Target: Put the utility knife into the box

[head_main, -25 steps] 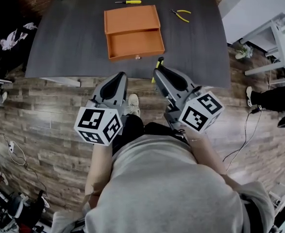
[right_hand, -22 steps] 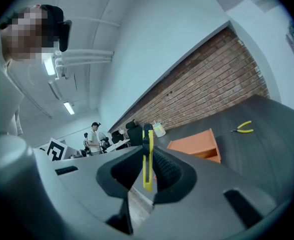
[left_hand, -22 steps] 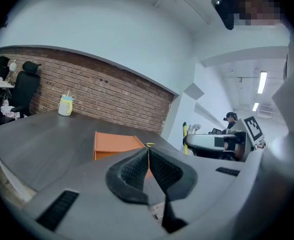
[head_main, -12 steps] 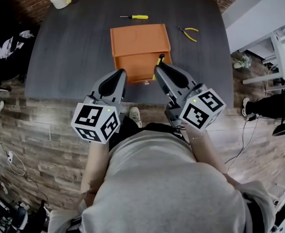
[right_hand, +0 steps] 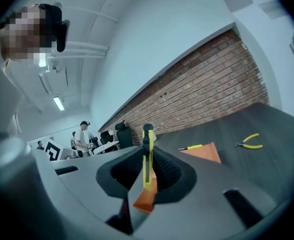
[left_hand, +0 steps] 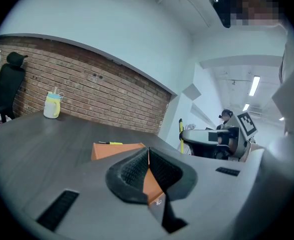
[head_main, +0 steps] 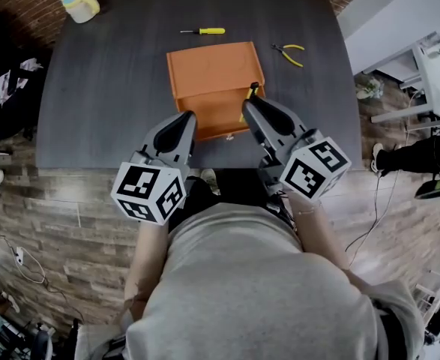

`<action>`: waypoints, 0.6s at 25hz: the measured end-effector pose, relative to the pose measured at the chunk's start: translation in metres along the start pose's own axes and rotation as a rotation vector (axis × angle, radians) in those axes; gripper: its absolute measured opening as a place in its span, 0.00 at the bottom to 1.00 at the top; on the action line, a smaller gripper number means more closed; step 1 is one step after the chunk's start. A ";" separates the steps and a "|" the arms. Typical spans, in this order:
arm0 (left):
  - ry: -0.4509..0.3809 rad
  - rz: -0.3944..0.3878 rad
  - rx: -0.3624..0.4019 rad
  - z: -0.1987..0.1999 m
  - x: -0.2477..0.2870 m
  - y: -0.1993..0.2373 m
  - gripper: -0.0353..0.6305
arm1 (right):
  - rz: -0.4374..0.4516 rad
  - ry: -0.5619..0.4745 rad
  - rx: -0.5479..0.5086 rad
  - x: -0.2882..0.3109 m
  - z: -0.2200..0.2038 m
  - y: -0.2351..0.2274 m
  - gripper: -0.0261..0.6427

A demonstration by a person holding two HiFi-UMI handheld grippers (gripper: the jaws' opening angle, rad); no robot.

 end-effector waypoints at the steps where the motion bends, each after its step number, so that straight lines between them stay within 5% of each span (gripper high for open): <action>1: 0.003 -0.002 0.000 -0.001 0.000 0.001 0.09 | -0.009 -0.002 0.003 0.000 -0.001 -0.001 0.14; 15: 0.006 0.031 -0.086 -0.022 -0.005 0.007 0.09 | 0.017 0.085 -0.057 0.004 0.004 -0.014 0.14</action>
Point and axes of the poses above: the fingertips, and each gripper's own axes: x forward along the fingers, y to its left, z out of its top, the point moved 8 cm from there along -x, backward along the fingers
